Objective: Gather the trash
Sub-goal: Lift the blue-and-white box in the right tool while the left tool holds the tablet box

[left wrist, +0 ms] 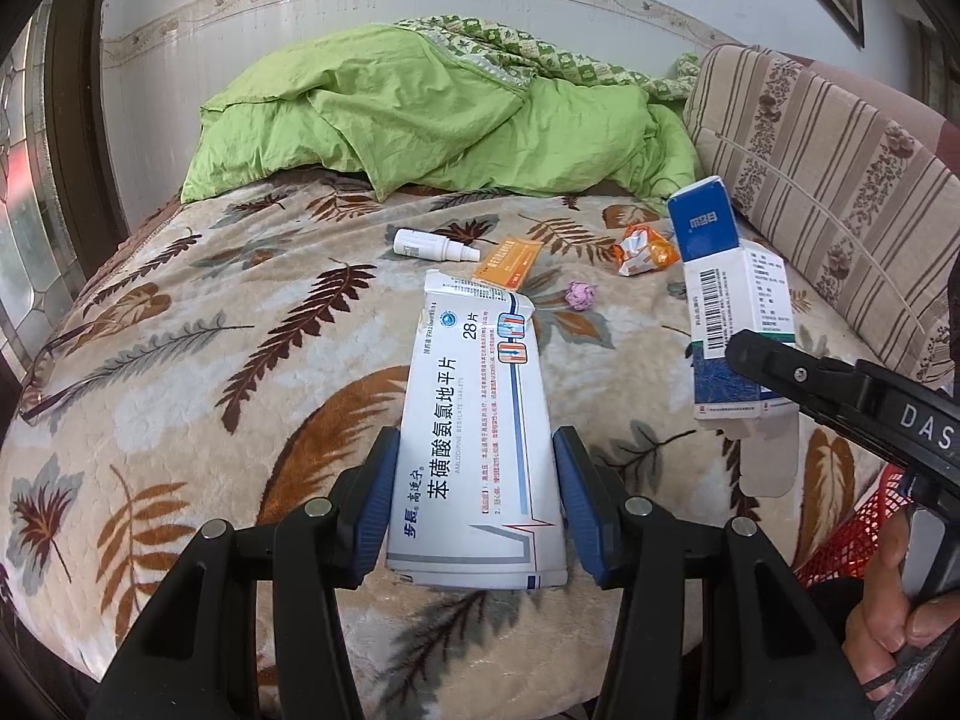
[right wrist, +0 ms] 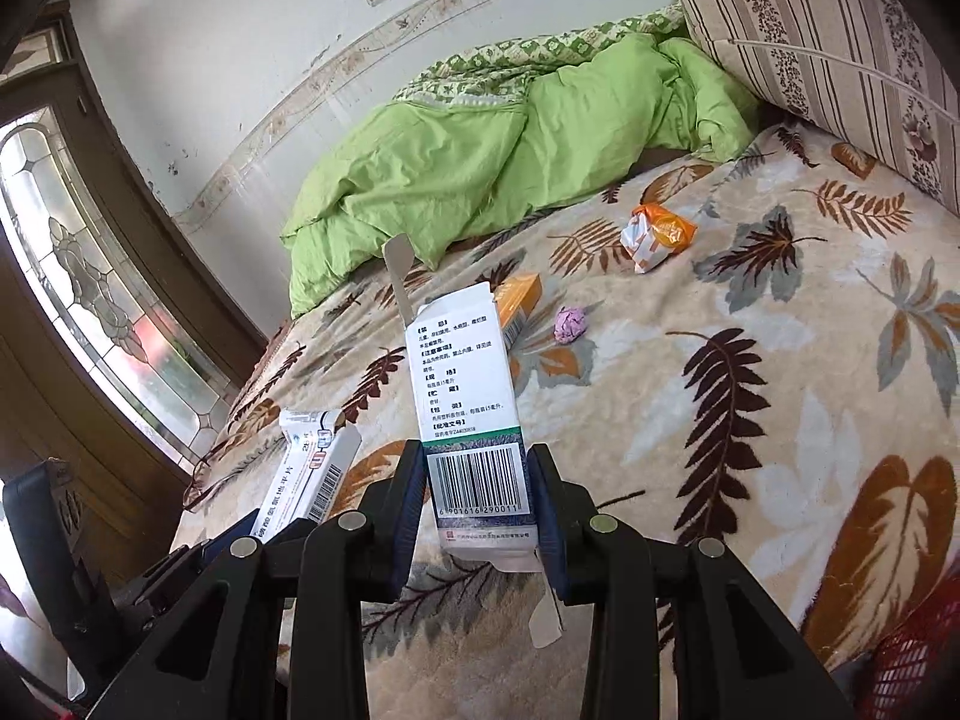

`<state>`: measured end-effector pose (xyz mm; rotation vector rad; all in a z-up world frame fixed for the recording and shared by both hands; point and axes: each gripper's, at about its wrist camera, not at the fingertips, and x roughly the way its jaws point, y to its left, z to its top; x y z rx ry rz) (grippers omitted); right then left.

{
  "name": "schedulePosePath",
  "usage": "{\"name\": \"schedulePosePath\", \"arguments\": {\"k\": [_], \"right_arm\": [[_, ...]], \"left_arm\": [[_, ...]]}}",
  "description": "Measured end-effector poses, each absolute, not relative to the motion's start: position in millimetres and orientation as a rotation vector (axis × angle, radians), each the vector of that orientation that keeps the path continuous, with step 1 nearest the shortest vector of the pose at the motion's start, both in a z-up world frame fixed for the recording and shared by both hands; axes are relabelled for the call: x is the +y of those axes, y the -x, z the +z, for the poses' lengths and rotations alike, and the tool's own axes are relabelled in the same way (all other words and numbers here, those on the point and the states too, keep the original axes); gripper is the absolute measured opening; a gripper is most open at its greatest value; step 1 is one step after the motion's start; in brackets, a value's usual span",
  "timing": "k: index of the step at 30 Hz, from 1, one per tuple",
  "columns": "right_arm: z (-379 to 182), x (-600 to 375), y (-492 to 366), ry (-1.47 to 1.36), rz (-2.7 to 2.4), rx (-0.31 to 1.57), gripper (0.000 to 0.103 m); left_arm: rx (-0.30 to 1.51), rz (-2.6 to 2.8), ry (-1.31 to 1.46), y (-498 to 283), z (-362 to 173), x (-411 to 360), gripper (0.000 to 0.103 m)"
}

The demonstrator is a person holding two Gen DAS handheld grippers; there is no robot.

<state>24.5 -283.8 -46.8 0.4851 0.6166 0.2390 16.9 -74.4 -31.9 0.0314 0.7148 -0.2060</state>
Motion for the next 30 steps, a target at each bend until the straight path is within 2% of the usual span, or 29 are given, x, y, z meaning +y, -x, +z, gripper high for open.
{"name": "schedulePosePath", "arguments": {"k": [12,30], "right_arm": [[-35,-277,-18,-0.478,0.244,0.616,0.036],[-52,-270,-39,-0.479,0.258,0.661,0.036]], "left_arm": [[0.688,-0.216,-0.010,-22,-40,-57,0.050],[0.740,-0.254,0.022,-45,-60,-53,0.050]]}}
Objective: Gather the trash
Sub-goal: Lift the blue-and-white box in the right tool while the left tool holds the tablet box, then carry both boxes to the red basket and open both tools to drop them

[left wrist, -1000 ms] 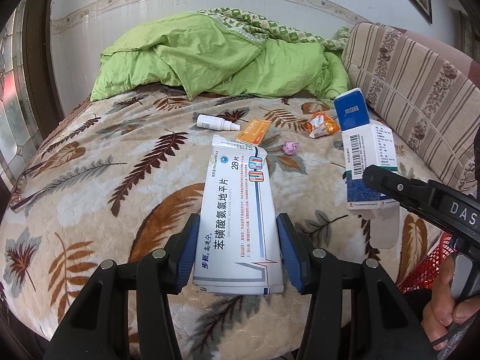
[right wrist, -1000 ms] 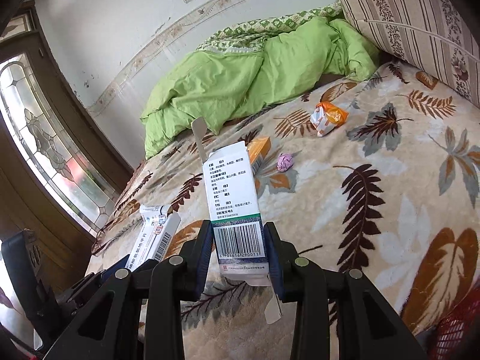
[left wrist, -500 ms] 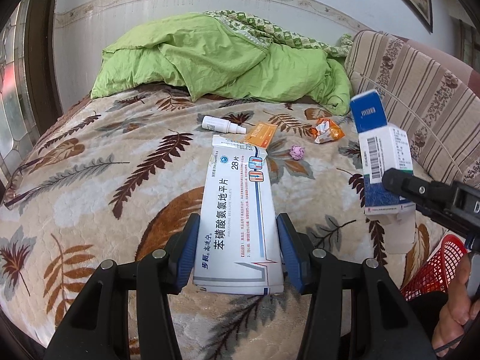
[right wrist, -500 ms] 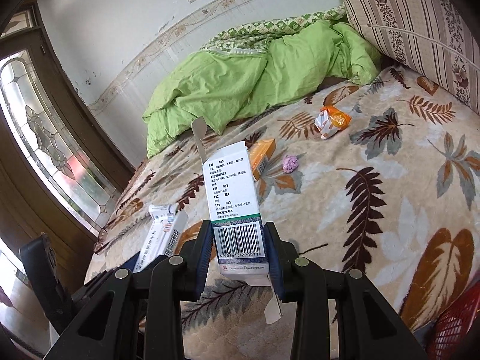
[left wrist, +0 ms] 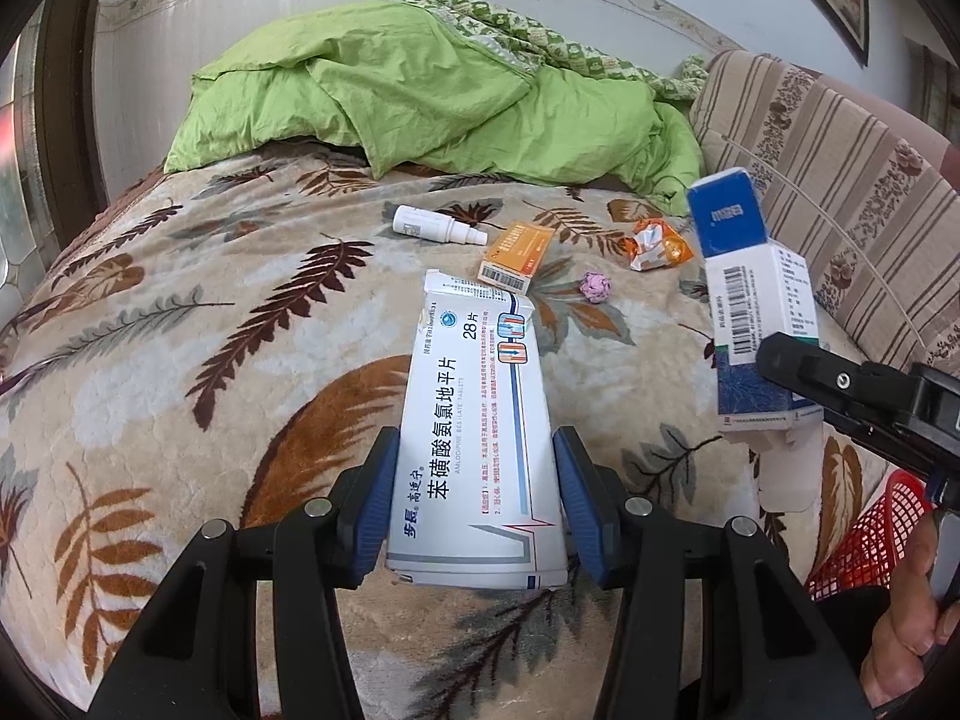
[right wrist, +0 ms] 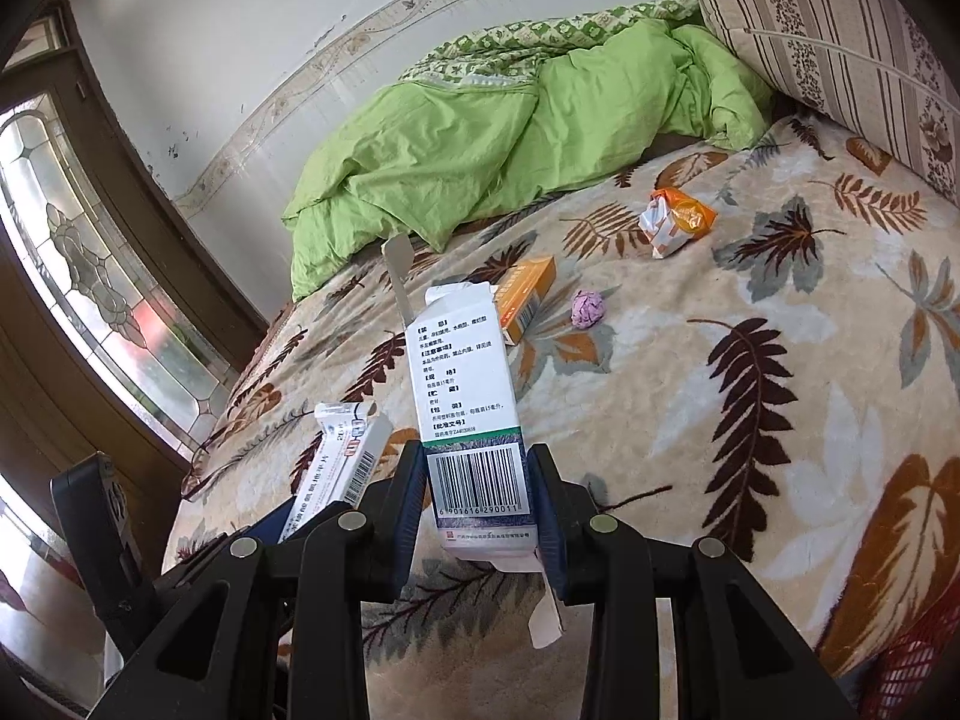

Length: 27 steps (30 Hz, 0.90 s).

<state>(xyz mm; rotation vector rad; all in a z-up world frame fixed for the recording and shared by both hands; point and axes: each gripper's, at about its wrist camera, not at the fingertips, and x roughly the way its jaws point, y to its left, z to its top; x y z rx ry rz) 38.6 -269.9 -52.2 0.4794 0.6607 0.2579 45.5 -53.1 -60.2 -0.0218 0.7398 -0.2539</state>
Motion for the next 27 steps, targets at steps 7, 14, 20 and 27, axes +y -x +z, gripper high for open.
{"name": "schedulePosePath", "arguments": {"k": [7,14,20,27], "right_arm": [[-57,-275,-46,-0.534,0.270,0.673,0.036],[-58,-278,-47,-0.557,0.276,0.673,0.036],[-57,-298,-33,-0.640,0.250,0.668,0.036],[-40,-358,27,-0.745,0.184,0.615,0.036]], "left_arm": [[0.749,-0.282,0.016,-47,-63,-59,0.050],[0.734,-0.284,0.008,-42,-61,-61,0.050],[0.709,-0.328,-0.004,-26,-46,-72,0.050],[0.704,-0.463,-0.035,-5,-22,-115,0.050]]}}
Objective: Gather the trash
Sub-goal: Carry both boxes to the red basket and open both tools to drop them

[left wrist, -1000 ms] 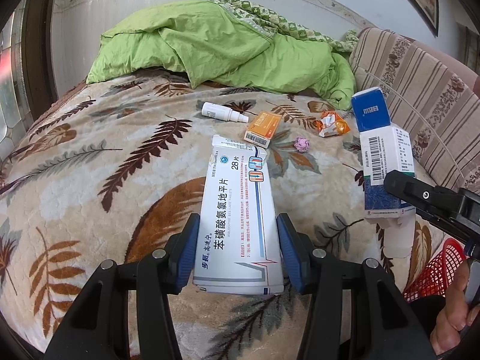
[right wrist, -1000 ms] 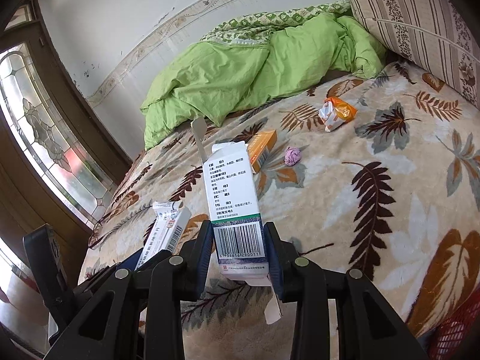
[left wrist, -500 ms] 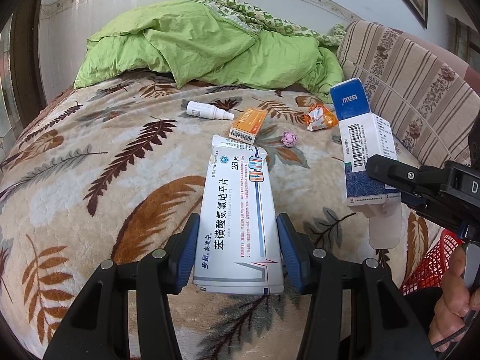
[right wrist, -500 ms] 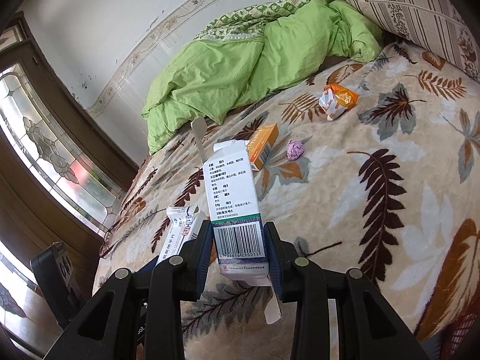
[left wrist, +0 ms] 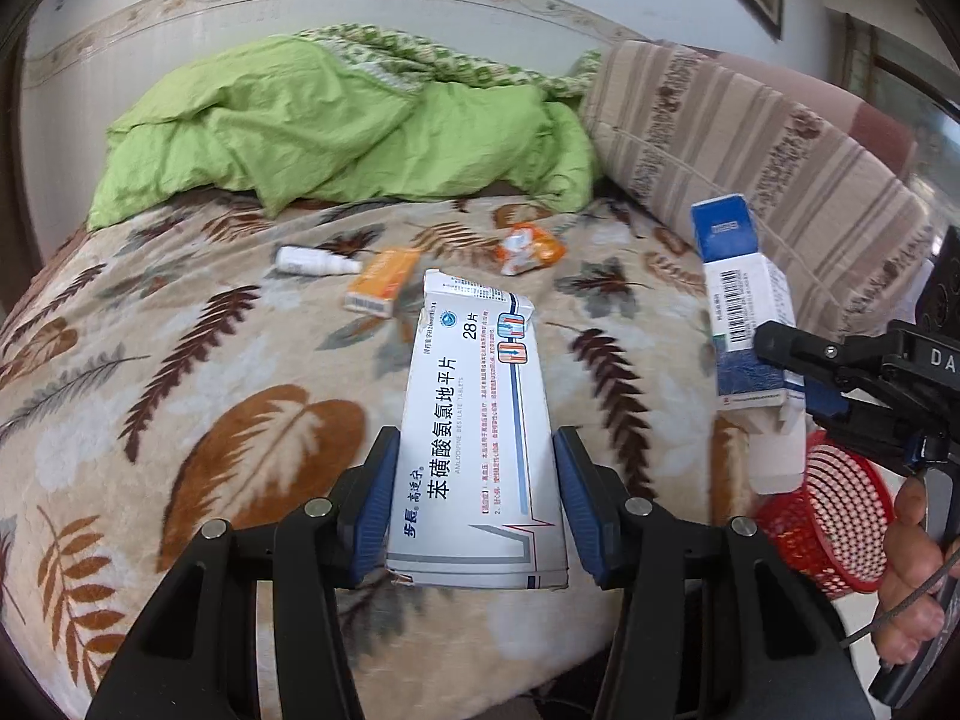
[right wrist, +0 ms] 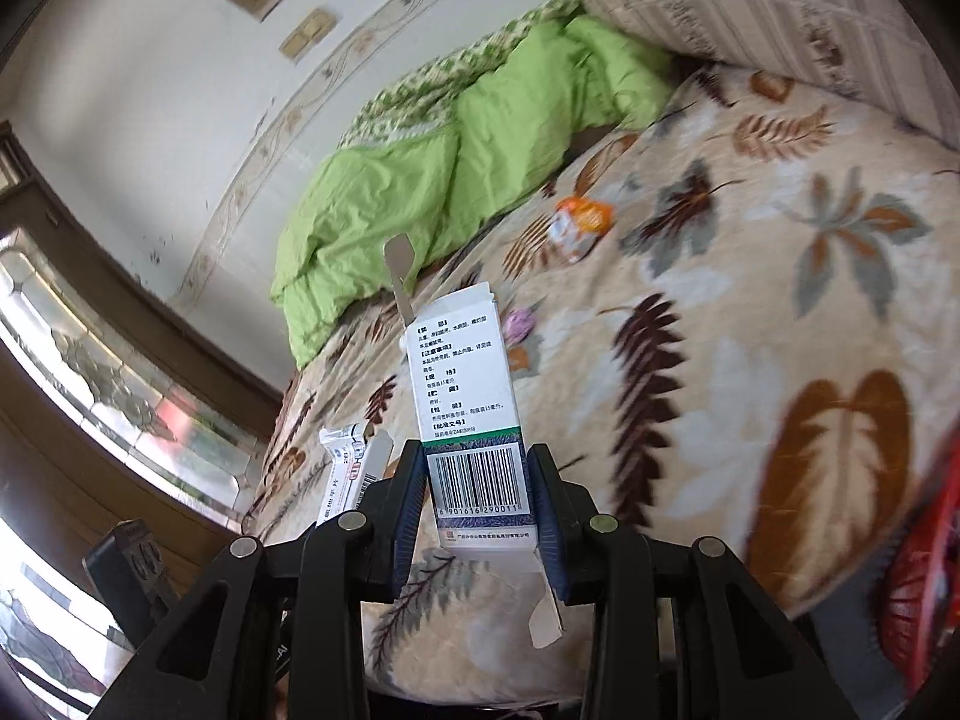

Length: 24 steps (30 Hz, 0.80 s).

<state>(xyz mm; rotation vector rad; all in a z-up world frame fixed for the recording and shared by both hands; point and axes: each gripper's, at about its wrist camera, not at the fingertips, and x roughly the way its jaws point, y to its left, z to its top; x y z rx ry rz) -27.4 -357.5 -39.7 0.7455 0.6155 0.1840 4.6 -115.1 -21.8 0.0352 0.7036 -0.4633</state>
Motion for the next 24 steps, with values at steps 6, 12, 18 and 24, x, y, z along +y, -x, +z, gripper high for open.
{"name": "schedulePosePath", "arguments": {"k": [6,12,18,24], "right_arm": [[-20,-419,92,-0.776,0.050,0.553,0.036],[-18,-488,161,-0.820,-0.147,0.523,0.036],[-32,-530,207,-0.872,-0.295,0.531,0.037],[-49,-559,227,-0.925,-0.391,0.537,0.038]], "left_arm": [[0.701,-0.640,-0.084,15,5,-182,0.050],[0.780,-0.879,-0.108,37,16,-260,0.050],[0.904,-1.063,-0.118,58,1,-335,0.050],[1.006,-1.153,-0.156,74,-29,-388,0.058]]}}
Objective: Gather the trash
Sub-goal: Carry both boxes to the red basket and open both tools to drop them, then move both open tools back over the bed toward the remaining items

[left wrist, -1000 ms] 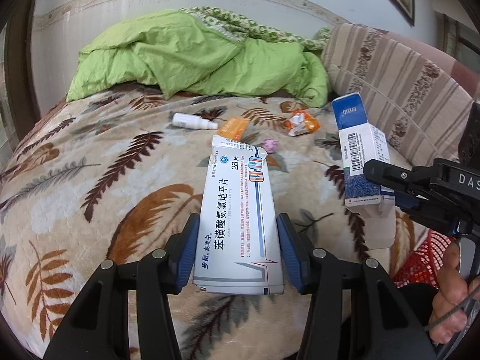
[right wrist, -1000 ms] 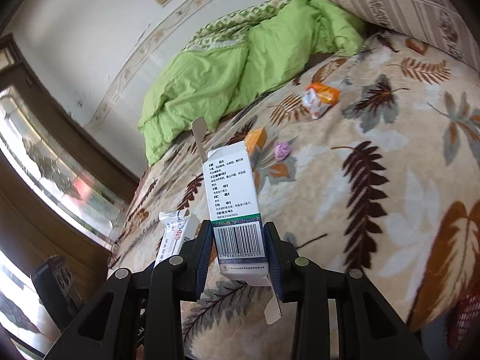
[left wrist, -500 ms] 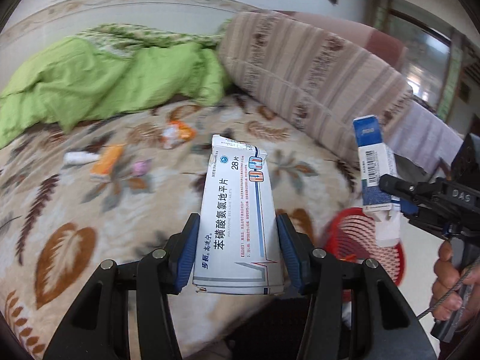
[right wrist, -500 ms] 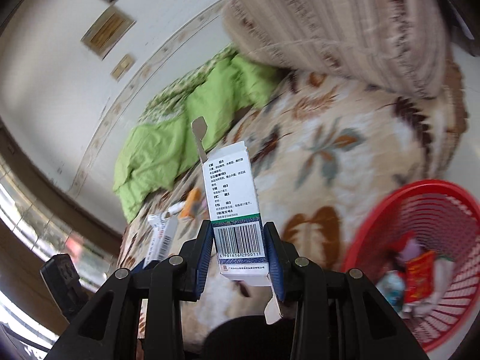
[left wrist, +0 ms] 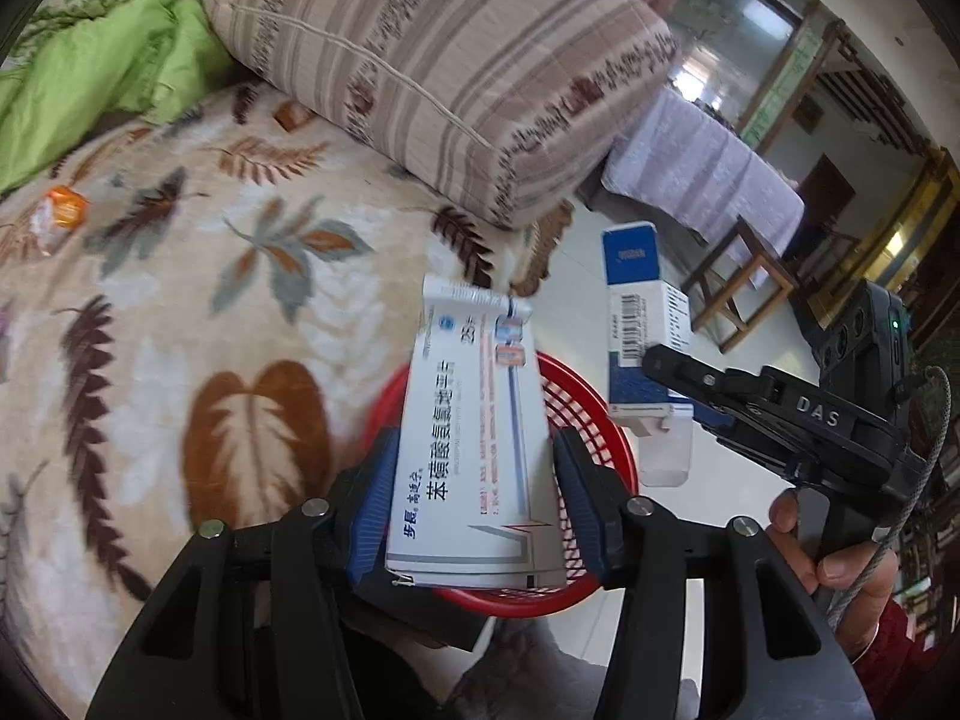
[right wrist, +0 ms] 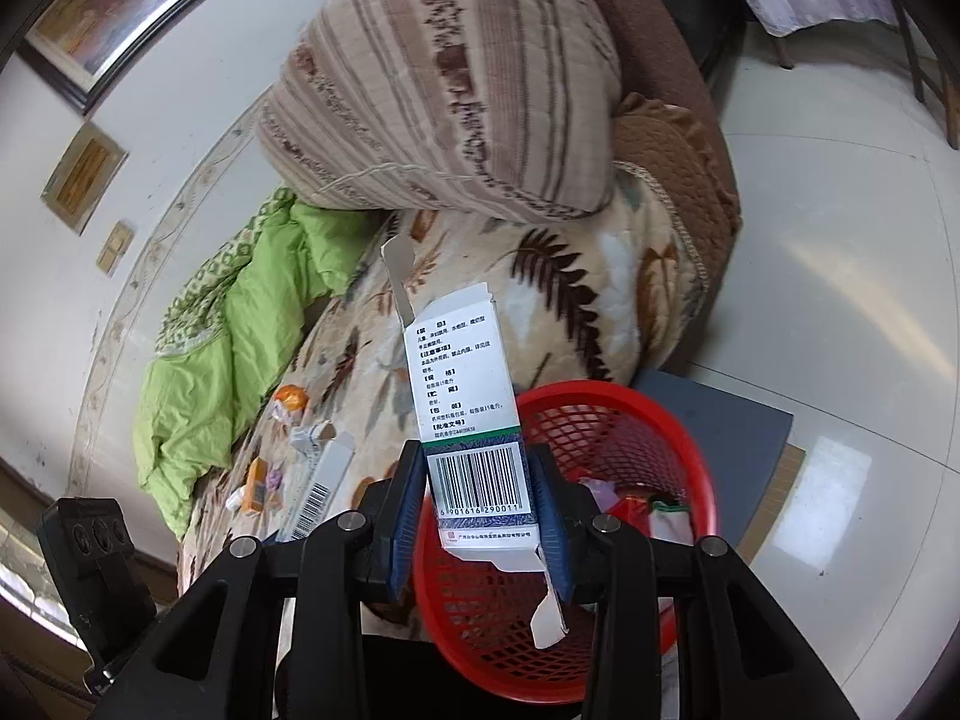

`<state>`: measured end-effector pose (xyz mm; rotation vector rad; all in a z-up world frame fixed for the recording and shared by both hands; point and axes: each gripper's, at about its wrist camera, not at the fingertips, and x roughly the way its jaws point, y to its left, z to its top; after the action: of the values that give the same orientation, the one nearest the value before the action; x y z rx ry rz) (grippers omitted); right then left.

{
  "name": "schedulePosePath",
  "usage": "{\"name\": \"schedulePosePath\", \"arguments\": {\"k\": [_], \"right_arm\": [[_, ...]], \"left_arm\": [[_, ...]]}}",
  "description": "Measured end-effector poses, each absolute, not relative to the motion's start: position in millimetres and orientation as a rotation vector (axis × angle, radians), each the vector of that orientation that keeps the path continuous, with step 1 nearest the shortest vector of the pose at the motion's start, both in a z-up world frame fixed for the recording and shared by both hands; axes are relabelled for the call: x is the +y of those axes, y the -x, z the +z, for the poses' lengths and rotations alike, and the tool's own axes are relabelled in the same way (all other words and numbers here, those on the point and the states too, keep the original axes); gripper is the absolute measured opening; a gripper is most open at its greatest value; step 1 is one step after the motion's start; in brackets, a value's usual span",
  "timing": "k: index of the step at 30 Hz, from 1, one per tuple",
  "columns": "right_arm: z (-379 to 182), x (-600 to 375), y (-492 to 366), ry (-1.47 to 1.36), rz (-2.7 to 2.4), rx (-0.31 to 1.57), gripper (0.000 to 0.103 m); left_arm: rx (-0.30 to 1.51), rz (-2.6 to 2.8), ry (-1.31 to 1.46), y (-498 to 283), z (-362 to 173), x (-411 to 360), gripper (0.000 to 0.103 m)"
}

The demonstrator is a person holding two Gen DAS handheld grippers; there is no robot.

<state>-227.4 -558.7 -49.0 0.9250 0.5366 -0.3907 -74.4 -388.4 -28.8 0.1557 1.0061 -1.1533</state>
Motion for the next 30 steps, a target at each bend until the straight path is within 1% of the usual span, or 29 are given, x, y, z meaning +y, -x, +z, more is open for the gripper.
{"name": "schedulePosePath", "arguments": {"k": [1,2,4,9,11,16,20,25,30], "right_arm": [[-52,-561,227,-0.920,-0.414,0.549,0.038],[-56,-564,226,-0.921,-0.434,0.564,0.043],[-64,-568,225,-0.932,-0.460,0.584,0.052],[-62,-568,223,-0.921,-0.456,0.576,0.053],[-52,-557,213,-0.873,-0.424,0.573,0.053],[-36,-520,171,-0.798,-0.287,0.588,0.054],[-26,-475,125,-0.706,-0.177,0.621,0.054],[-23,-420,71,-0.597,-0.070,0.657,0.055],[-30,-376,33,-0.542,0.004,0.701,0.055]], "left_arm": [[1.020,-1.162,-0.157,75,-32,-392,0.061],[1.035,-1.164,-0.151,76,-34,-396,0.066],[1.046,-1.165,-0.130,74,-35,-390,0.066],[0.986,-1.100,-0.092,56,-19,-352,0.067],[0.928,-1.026,-0.093,48,-13,-330,0.069],[0.775,-0.755,-0.155,28,1,-272,0.072],[0.677,-0.543,-0.216,15,4,-223,0.077],[0.679,-0.419,-0.227,0,-7,-177,0.078],[0.700,-0.347,-0.224,-10,-18,-148,0.078]]}}
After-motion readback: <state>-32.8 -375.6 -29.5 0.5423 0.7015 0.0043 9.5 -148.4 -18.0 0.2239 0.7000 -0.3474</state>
